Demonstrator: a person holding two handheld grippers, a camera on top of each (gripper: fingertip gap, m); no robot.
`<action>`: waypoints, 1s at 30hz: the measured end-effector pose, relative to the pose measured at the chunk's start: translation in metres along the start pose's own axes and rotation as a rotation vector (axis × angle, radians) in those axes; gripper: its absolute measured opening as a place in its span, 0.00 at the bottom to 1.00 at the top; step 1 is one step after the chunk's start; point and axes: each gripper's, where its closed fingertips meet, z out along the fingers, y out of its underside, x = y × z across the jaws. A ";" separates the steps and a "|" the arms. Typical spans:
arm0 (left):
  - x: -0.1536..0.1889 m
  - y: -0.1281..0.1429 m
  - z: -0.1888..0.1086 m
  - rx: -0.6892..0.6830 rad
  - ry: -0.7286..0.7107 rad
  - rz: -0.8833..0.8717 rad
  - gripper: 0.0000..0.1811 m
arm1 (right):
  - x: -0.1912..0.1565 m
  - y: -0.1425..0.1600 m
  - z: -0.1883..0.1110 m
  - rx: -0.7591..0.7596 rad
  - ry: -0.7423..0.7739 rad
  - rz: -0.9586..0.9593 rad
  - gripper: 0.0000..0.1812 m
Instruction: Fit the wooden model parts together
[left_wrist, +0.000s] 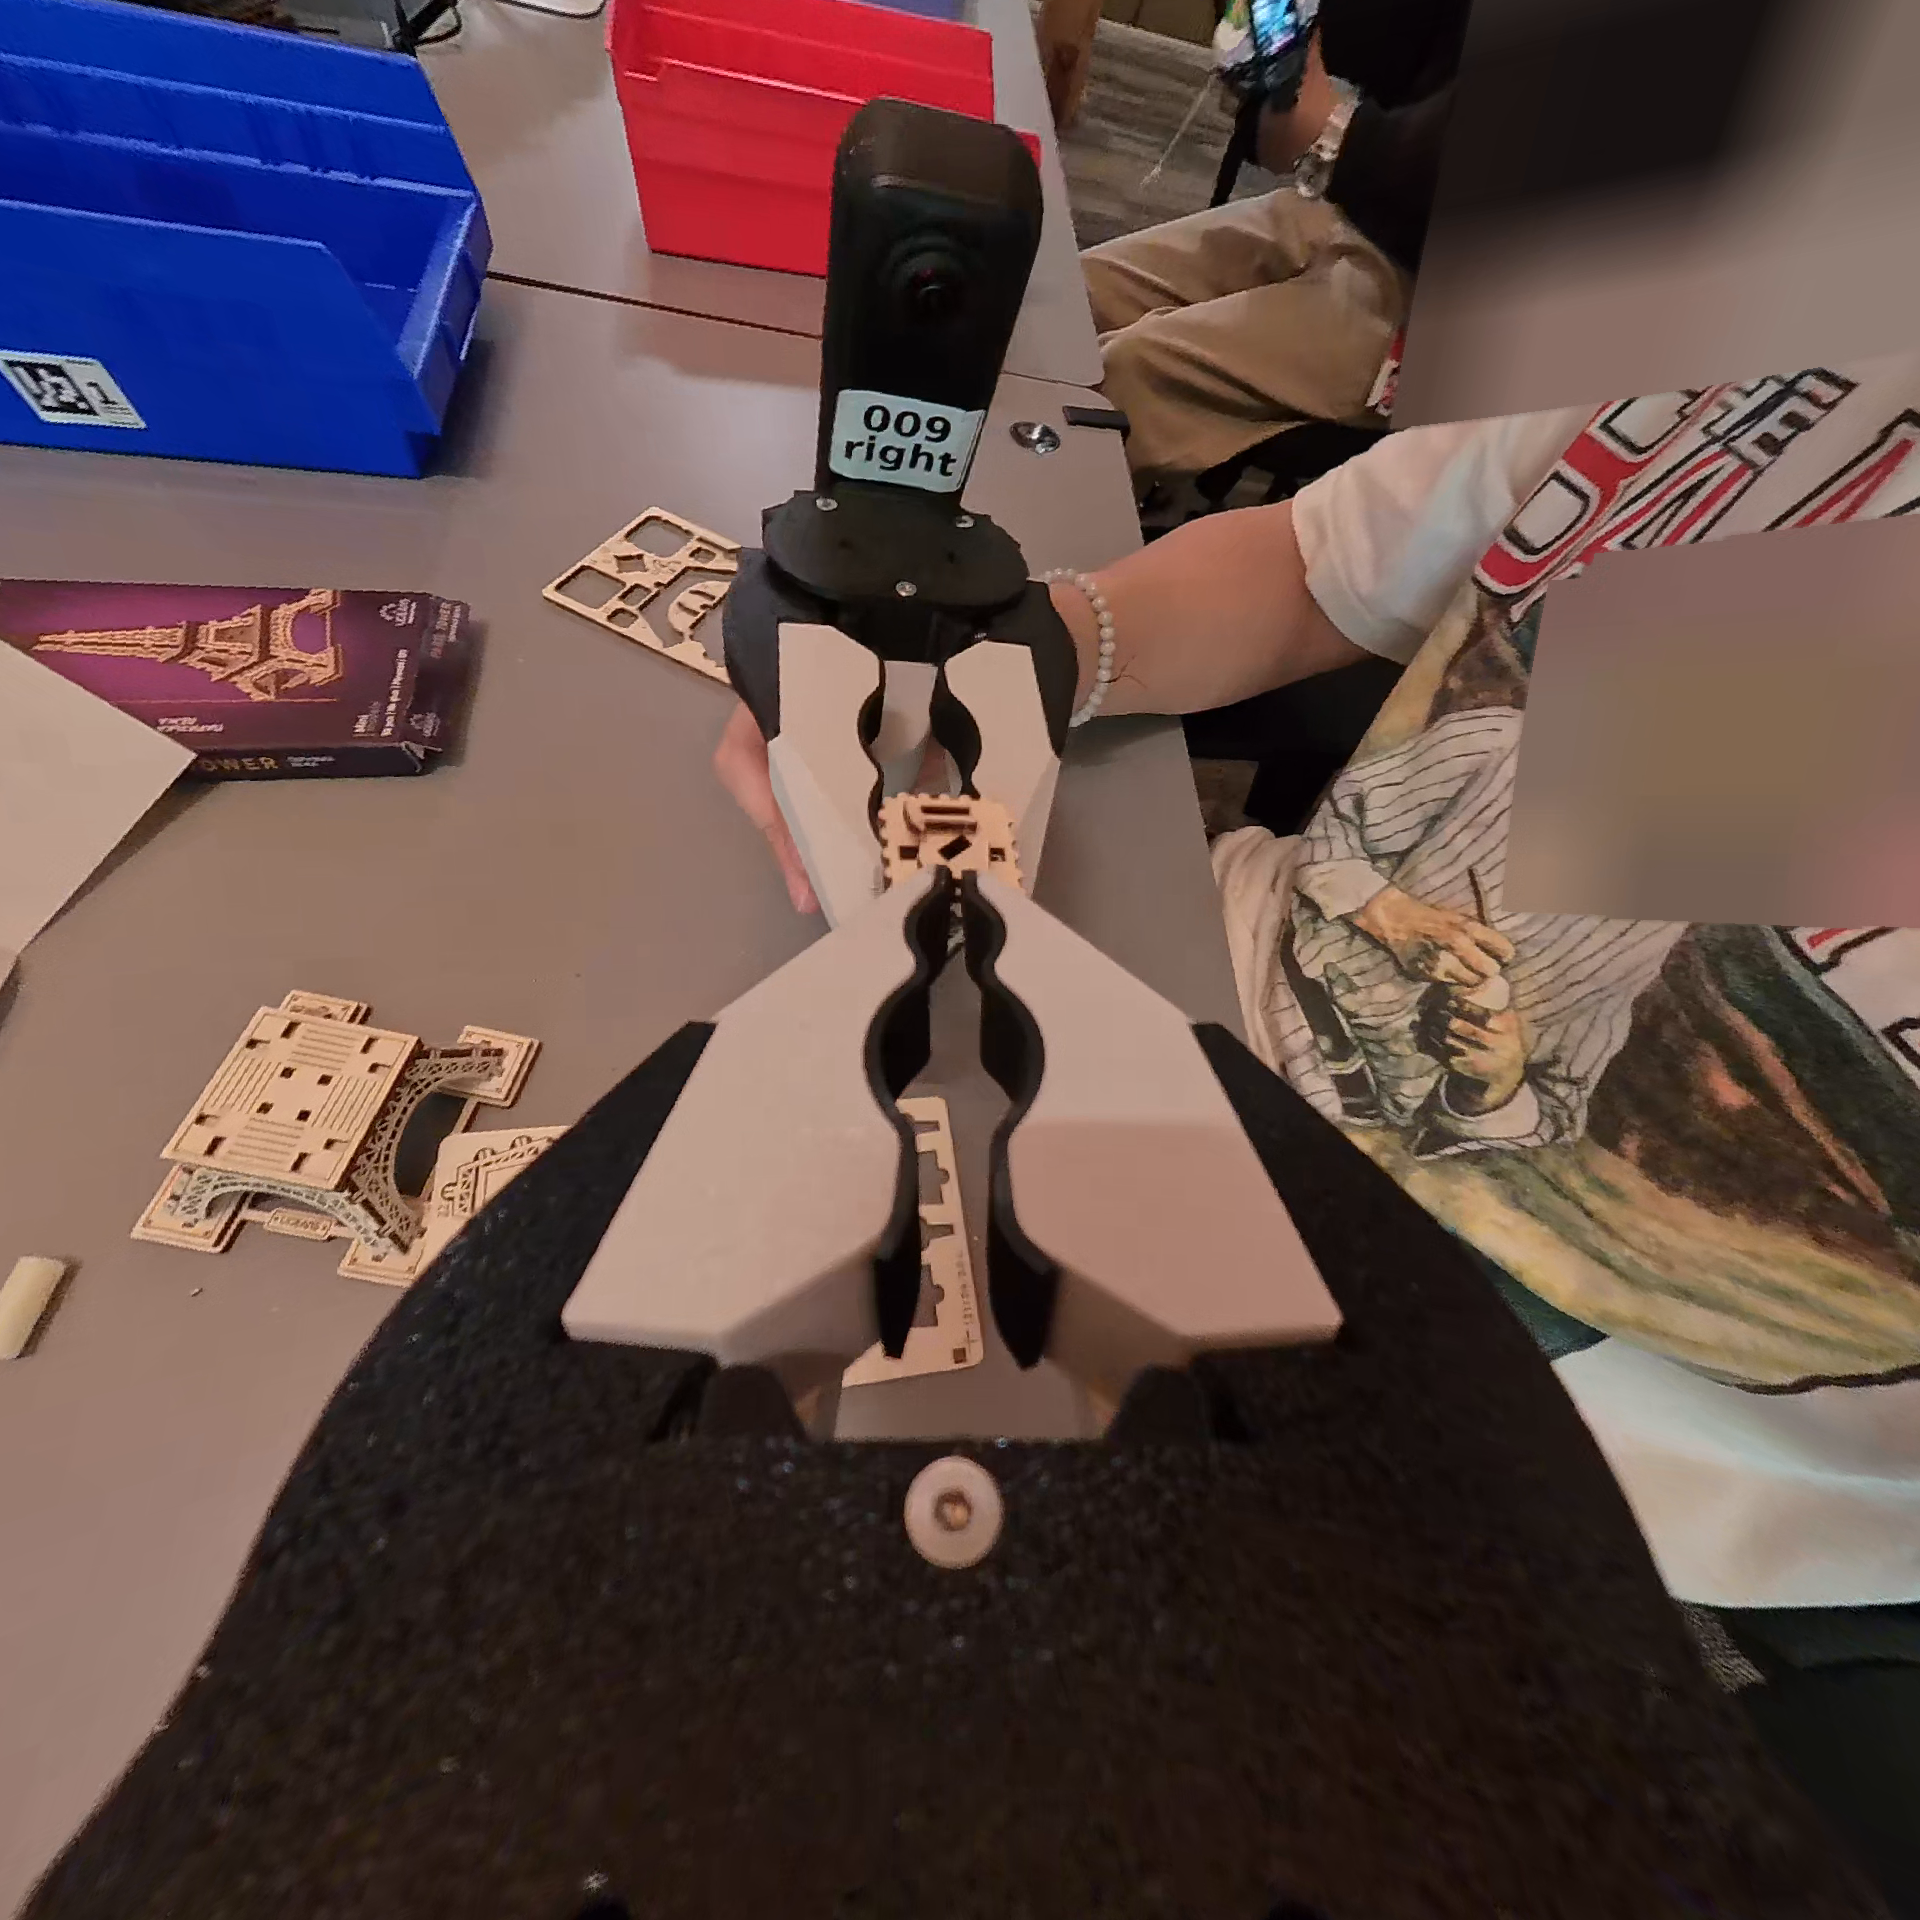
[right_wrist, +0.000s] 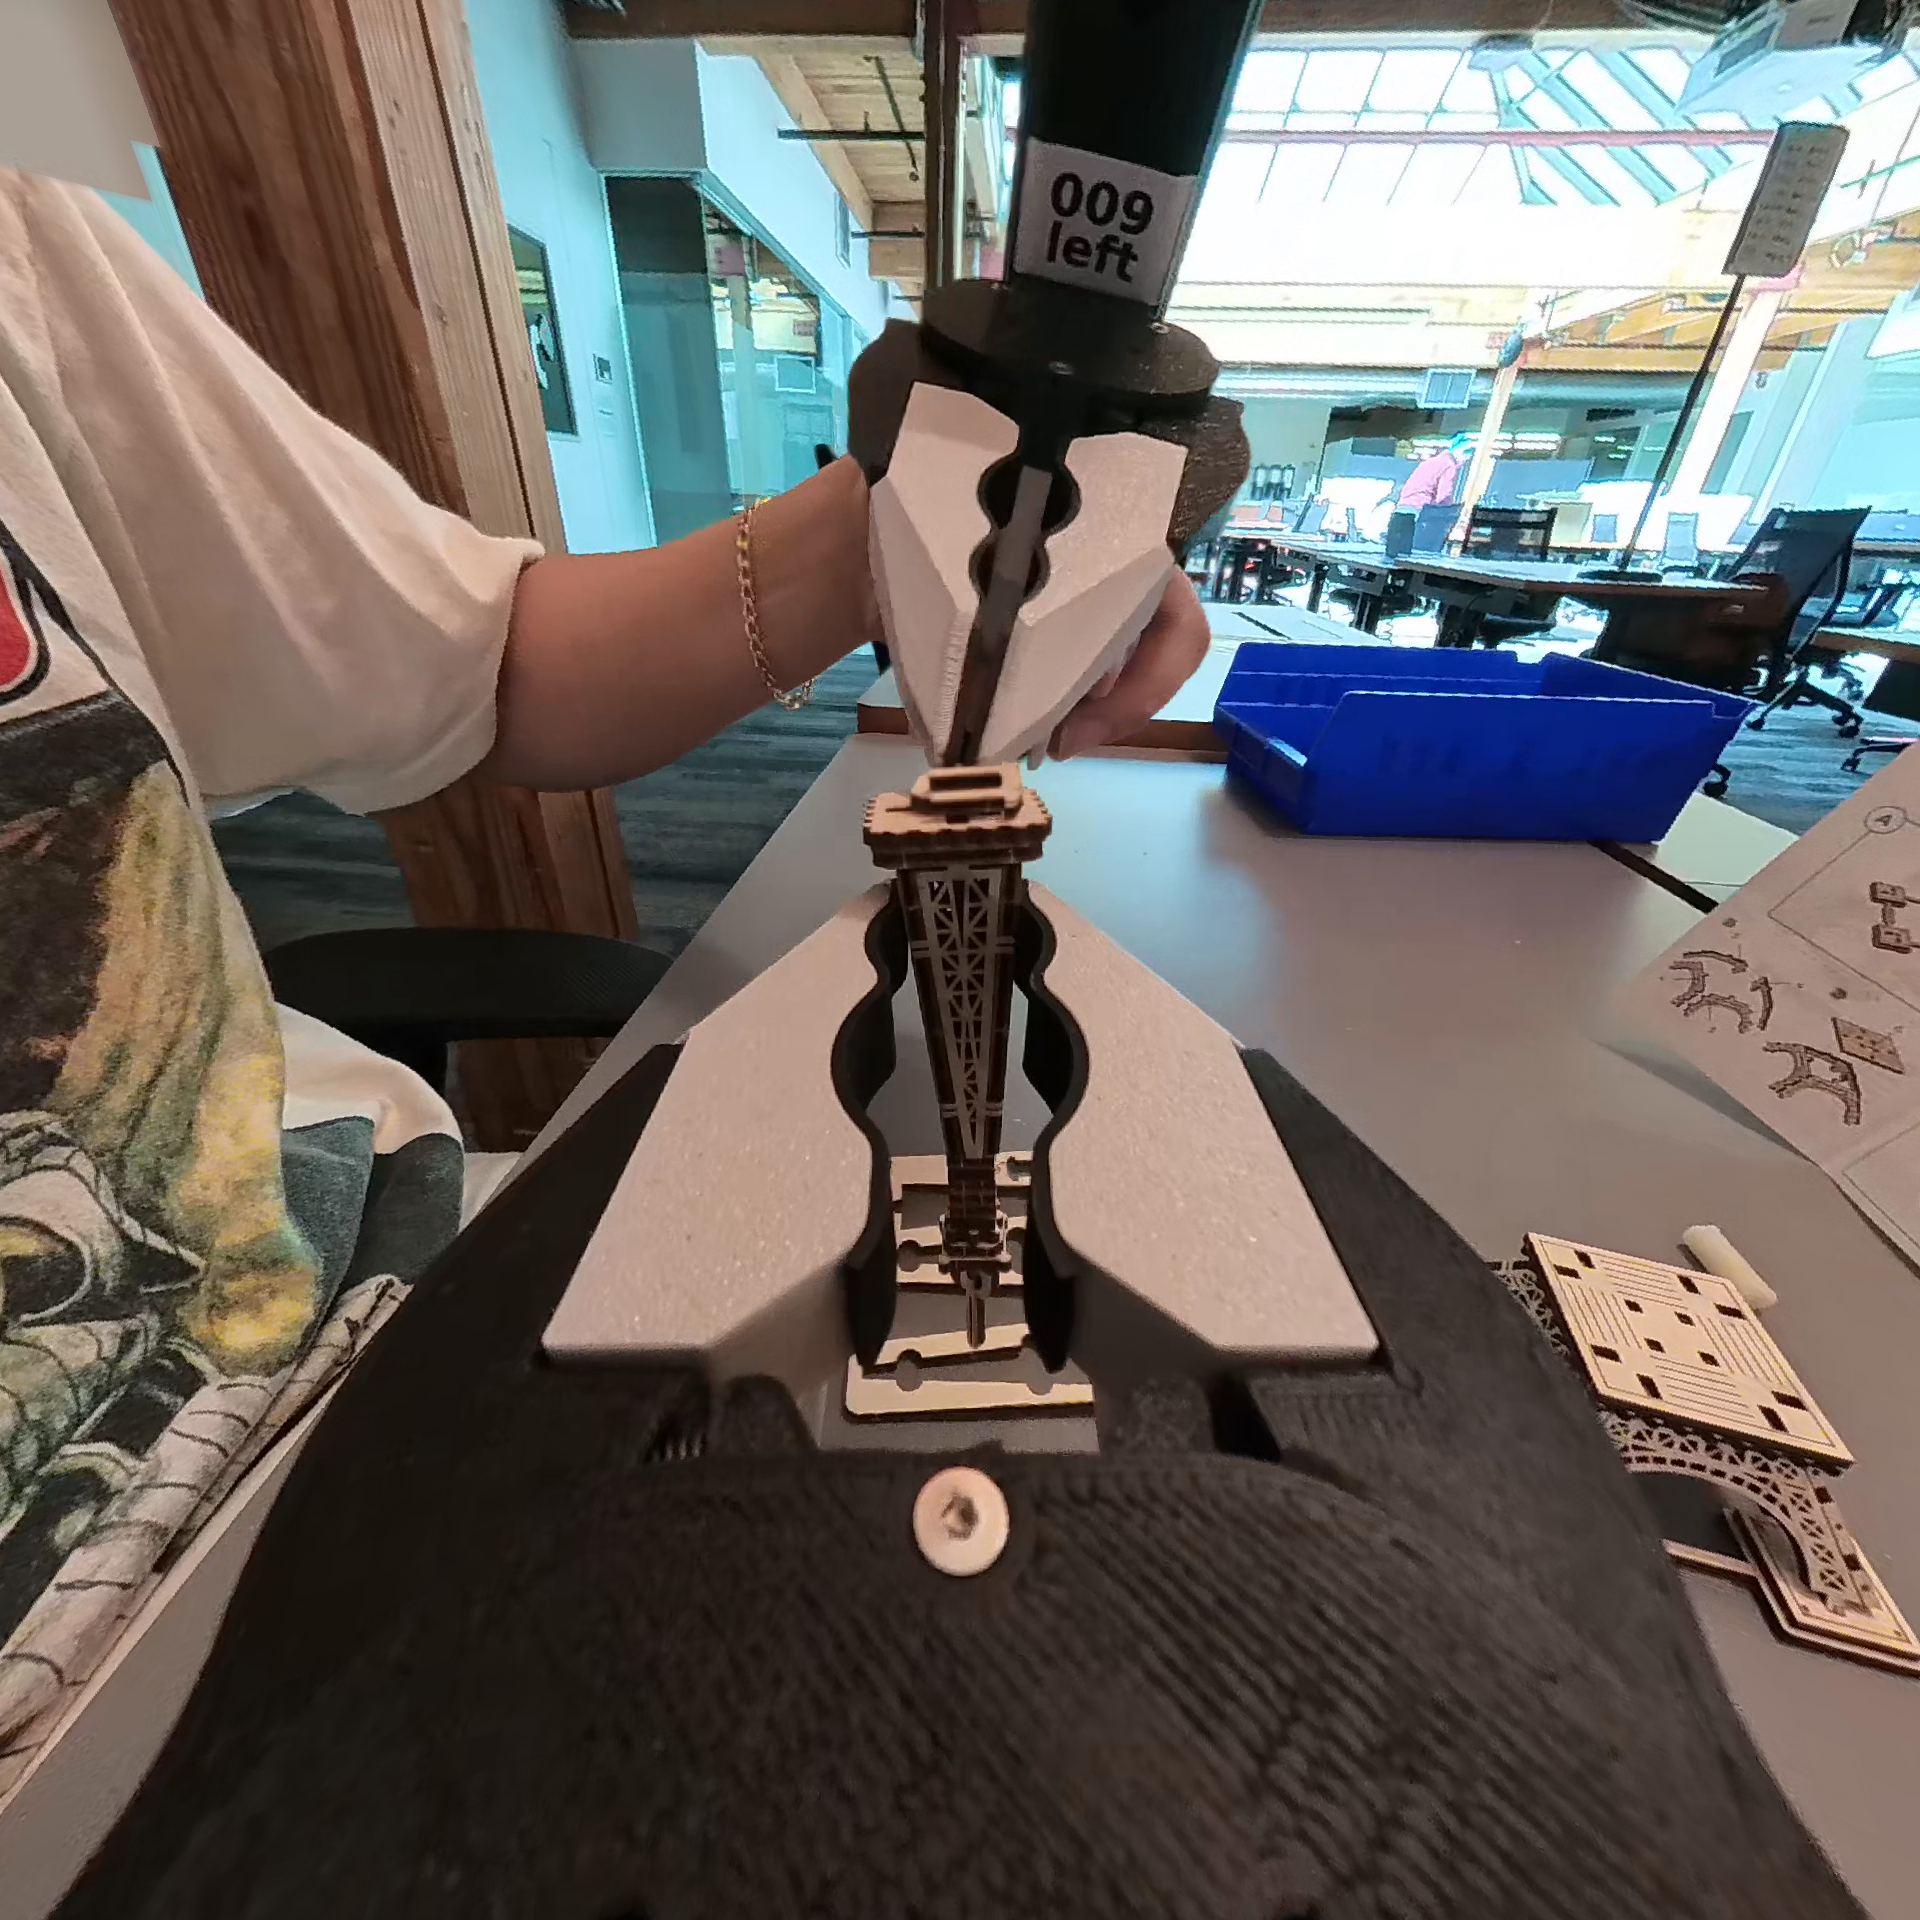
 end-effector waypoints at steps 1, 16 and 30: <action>-0.001 0.001 0.001 -0.006 -0.016 0.005 0.00 | 0.000 0.000 0.000 -0.002 0.000 0.005 0.09; 0.000 -0.001 -0.003 -0.081 -0.115 0.167 0.06 | -0.008 0.005 0.002 -0.016 -0.064 0.036 0.09; -0.003 0.001 0.008 -0.247 -0.037 -0.117 0.02 | -0.011 0.014 0.005 -0.082 -0.072 0.029 0.09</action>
